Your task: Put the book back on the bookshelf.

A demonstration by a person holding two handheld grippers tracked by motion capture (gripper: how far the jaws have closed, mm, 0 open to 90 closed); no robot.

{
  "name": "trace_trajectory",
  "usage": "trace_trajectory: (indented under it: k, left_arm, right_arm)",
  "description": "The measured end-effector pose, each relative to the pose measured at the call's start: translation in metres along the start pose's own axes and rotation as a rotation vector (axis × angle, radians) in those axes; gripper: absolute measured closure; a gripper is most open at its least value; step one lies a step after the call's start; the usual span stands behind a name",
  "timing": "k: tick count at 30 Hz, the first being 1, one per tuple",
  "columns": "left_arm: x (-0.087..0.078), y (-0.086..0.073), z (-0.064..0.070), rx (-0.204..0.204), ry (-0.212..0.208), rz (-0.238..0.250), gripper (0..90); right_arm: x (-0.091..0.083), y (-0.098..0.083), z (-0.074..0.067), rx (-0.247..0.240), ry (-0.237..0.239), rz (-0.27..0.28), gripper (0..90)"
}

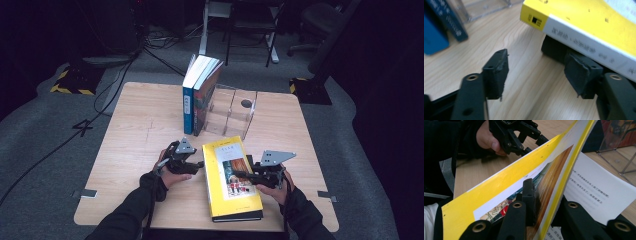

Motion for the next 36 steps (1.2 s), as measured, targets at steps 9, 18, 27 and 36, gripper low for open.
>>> trace_trajectory:
  k: [9, 18, 27, 36]
  left_arm:
    - [-0.016, 0.032, 0.004, 0.067, -0.047, 0.153, 72.8]
    - [-0.031, 0.067, 0.011, 0.107, -0.069, 0.226, 86.6]
    - [-0.037, 0.09, 0.024, 0.156, -0.095, 0.251, 89.5]
    - [-0.055, 0.111, 0.035, 0.215, -0.088, 0.288, 89.6]
  right_arm:
    - [-0.016, 0.012, -0.006, -0.066, -0.035, 0.1, 79.7]
    - [-0.03, 0.023, -0.007, -0.122, -0.032, 0.138, 78.3]
    - [-0.034, 0.029, -0.008, -0.154, -0.036, 0.127, 76.5]
    - [-0.036, 0.038, -0.012, -0.202, -0.127, 0.147, 85.0]
Point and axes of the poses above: each handheld gripper's, and its own axes: x roughly forward along the jaws, y roughly out of its top, z roughly to its right, the point moved 4 cm from there along x, roughly forward along the jaws, and after that the axes turned 1 degree about -x, right-handed, at the moved point
